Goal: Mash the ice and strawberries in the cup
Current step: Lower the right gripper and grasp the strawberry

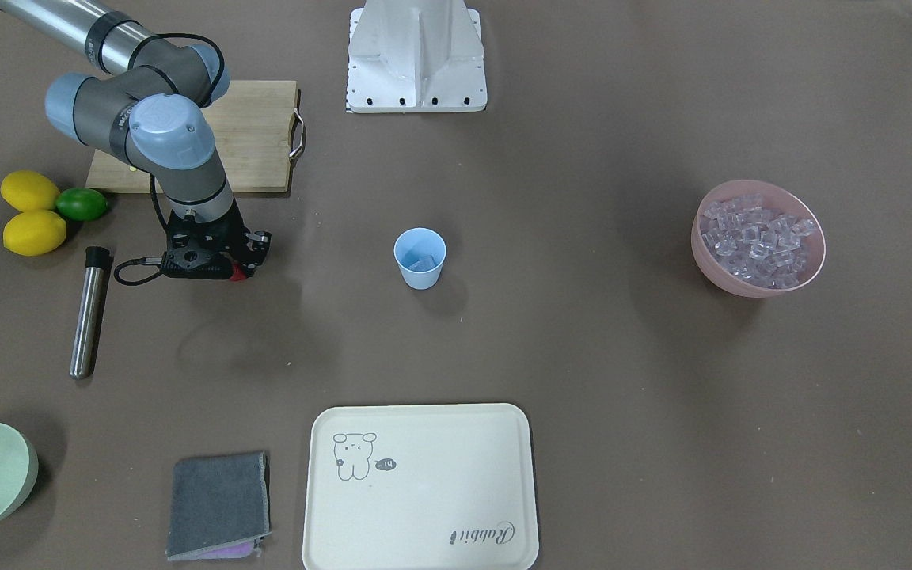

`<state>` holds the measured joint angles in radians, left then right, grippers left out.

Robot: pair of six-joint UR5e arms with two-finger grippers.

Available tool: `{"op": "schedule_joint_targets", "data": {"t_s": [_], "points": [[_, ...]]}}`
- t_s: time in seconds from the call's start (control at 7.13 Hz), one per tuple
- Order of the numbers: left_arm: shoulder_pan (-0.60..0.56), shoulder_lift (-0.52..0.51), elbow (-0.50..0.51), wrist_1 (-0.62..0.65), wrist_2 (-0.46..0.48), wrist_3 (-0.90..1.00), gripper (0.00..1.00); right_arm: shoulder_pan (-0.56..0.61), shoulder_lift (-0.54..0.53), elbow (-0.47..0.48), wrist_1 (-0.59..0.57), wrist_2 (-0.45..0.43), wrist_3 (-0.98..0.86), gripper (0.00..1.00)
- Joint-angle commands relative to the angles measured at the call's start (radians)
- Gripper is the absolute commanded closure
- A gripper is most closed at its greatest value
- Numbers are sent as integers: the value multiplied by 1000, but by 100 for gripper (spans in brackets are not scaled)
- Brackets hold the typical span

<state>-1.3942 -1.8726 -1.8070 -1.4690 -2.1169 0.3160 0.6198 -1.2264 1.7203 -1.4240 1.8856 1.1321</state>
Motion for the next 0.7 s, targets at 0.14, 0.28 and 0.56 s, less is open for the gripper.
{"op": "schedule_joint_targets", "data": {"t_s": [0.14, 0.28, 0.56], "points": [[0, 12, 0, -8, -2, 0, 3, 79, 4, 85, -3, 0, -2, 100], [1, 15, -3, -8, -5, -2, 3, 98, 10, 117, -1, -5, -2, 100], [1, 27, 0, -10, -6, -2, 3, 109, 97, 162, -1, -43, -2, 100]]}}
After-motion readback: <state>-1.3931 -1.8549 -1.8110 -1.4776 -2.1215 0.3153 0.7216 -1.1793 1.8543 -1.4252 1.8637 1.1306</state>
